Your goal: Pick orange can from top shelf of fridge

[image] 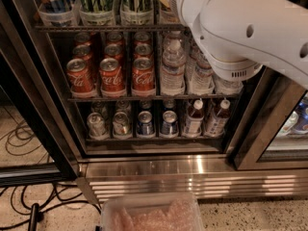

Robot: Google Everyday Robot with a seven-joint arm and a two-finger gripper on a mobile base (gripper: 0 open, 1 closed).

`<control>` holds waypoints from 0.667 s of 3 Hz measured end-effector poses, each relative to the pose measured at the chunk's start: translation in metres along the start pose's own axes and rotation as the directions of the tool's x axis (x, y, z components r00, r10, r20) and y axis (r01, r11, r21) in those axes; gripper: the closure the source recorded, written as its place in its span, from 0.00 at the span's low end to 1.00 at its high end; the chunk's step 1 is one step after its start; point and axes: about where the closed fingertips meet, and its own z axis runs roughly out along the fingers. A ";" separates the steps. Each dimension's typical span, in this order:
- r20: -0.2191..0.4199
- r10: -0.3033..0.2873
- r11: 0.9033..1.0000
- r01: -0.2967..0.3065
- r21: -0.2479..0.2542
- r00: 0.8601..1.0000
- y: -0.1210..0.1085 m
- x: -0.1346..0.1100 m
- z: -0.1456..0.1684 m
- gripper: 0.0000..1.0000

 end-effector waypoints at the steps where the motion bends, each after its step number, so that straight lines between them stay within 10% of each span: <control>1: 0.043 0.005 1.000 -0.004 -0.018 0.999 0.008 -0.023 -0.011 1.00; 2: 0.065 -0.003 1.000 0.005 -0.021 0.998 0.003 -0.040 -0.031 1.00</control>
Offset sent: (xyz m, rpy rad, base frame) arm -0.0619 -0.0066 0.0439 0.0010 -0.0814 0.0466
